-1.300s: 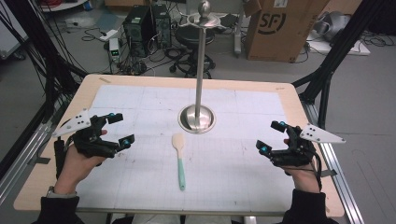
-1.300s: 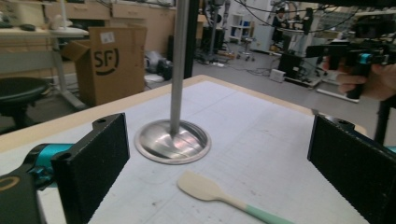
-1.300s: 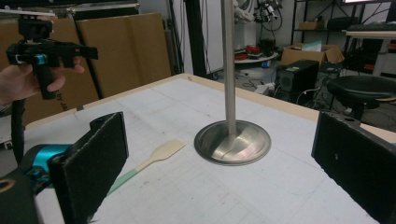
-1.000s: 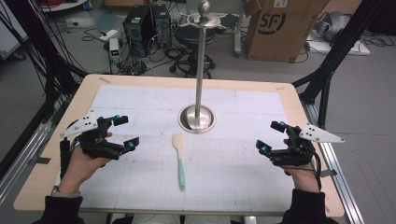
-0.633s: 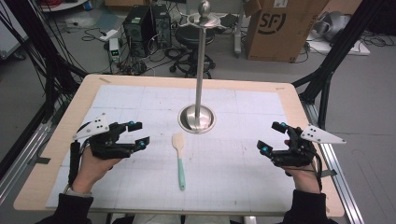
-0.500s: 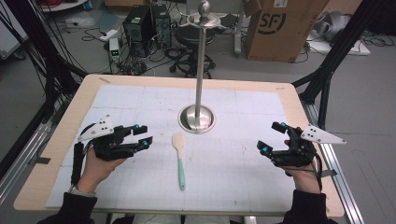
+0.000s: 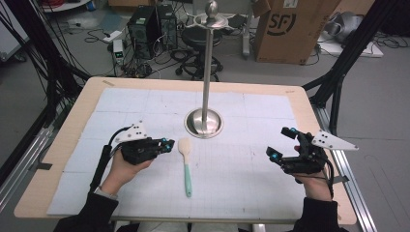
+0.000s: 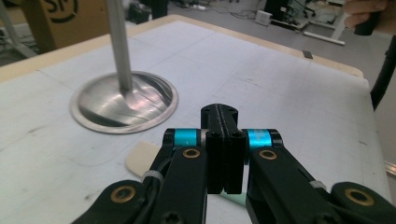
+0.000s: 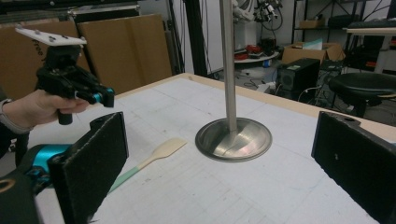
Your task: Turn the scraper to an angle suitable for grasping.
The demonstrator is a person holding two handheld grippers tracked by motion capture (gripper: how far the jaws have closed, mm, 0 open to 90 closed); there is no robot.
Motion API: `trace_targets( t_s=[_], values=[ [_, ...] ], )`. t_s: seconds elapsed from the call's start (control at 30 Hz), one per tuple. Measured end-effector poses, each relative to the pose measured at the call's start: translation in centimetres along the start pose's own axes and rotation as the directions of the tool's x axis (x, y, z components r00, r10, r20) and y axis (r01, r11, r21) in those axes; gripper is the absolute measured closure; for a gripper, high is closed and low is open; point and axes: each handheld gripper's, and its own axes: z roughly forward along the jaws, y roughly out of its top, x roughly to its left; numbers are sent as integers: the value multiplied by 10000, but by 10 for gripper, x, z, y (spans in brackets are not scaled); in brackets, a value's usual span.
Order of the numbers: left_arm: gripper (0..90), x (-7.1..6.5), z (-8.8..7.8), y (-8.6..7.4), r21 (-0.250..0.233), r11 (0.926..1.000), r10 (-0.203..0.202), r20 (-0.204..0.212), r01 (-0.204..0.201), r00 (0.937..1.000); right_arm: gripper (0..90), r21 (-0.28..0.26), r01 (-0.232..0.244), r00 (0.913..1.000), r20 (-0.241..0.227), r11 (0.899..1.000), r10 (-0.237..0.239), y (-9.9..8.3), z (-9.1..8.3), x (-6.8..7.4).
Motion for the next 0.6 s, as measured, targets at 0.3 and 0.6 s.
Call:
trace_targets(
  t_s=[0.3,0.6],
  values=[
    [897,8,47,-11,1245,9904,-643,307,600,9975,25,103,-30,10000,-80,9999,31,-1,2,-1],
    [897,4,79,-23,2687,9627,-338,8,323,9994,25,12,-26,9999,-132,10000,26,0,0,-1]
  ],
)
